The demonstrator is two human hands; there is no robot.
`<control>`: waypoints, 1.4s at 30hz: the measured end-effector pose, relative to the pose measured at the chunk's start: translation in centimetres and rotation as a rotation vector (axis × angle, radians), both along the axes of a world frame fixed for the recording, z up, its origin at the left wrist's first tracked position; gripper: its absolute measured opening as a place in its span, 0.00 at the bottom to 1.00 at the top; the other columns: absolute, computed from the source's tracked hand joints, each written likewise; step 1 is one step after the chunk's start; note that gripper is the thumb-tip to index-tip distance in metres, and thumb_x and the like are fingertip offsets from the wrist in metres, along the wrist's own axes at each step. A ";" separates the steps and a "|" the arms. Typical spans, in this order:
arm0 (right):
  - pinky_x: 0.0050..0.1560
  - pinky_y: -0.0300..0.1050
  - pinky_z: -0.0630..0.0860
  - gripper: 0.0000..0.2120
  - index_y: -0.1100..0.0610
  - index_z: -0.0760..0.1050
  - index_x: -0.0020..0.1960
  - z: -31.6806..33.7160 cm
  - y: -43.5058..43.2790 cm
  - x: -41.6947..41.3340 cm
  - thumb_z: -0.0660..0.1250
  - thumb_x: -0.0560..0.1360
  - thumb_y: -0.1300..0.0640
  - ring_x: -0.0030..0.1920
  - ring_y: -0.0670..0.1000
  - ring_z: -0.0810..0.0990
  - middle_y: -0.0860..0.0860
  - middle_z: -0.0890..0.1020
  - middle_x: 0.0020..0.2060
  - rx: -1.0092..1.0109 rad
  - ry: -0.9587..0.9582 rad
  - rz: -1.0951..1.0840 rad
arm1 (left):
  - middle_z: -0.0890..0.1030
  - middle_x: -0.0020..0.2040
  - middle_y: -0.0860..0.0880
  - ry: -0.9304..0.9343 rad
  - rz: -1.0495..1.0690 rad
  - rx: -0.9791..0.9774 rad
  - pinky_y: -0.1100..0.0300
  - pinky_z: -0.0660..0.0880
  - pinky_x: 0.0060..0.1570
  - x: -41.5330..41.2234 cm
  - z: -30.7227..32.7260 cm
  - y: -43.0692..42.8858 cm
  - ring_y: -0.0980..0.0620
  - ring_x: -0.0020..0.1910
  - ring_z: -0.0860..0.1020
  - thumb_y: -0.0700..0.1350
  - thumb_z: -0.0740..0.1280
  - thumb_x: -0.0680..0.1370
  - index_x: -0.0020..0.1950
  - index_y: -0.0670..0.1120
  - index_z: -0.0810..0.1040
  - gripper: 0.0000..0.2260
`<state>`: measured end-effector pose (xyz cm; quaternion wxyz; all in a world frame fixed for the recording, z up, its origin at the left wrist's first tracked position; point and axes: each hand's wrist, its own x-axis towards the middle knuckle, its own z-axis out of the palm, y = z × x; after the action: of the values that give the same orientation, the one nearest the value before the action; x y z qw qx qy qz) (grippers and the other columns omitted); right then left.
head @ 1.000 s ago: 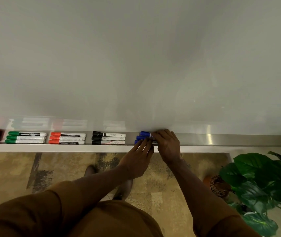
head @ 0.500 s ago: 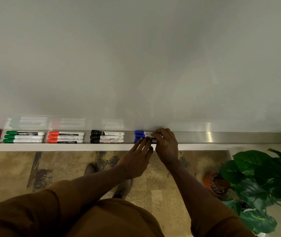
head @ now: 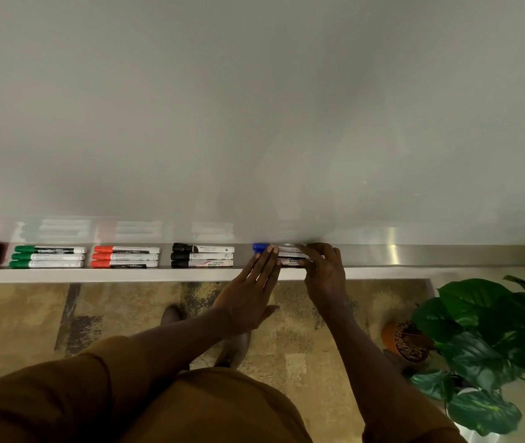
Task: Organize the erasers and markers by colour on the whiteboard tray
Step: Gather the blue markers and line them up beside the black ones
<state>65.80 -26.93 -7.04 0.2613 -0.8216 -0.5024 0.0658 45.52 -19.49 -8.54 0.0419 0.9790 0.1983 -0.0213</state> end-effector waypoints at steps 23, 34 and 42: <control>0.45 0.53 0.84 0.18 0.61 0.79 0.63 0.4 0.8 -2.3 0.71 0.74 0.71 0.54 0.60 0.81 0.59 0.80 0.56 0.039 0.048 -0.101 | 0.48 0.86 0.31 0.022 0.028 -0.050 0.37 0.51 0.84 -0.3 -0.3 -0.1 0.33 0.86 0.46 0.68 0.51 0.85 0.85 0.35 0.50 0.43; 0.47 0.52 0.81 0.21 0.58 0.79 0.65 0.4 0.4 -2.4 0.73 0.73 0.70 0.57 0.60 0.79 0.57 0.81 0.57 0.017 0.025 -0.079 | 0.46 0.86 0.32 0.029 0.042 -0.058 0.37 0.53 0.84 -0.4 -0.2 -0.5 0.34 0.86 0.44 0.68 0.51 0.85 0.85 0.35 0.49 0.42; 0.42 0.52 0.82 0.24 0.53 0.81 0.66 0.5 0.6 -1.5 0.73 0.74 0.69 0.58 0.58 0.77 0.55 0.80 0.57 -0.082 -0.024 0.004 | 0.42 0.86 0.32 0.042 0.068 -0.070 0.37 0.51 0.84 -0.7 -0.4 -0.5 0.34 0.86 0.40 0.69 0.50 0.84 0.86 0.35 0.46 0.44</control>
<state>64.27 -26.32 -6.51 0.2215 -0.8313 -0.5039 0.0771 44.79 -19.99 -8.93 0.0725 0.9690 0.2315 -0.0475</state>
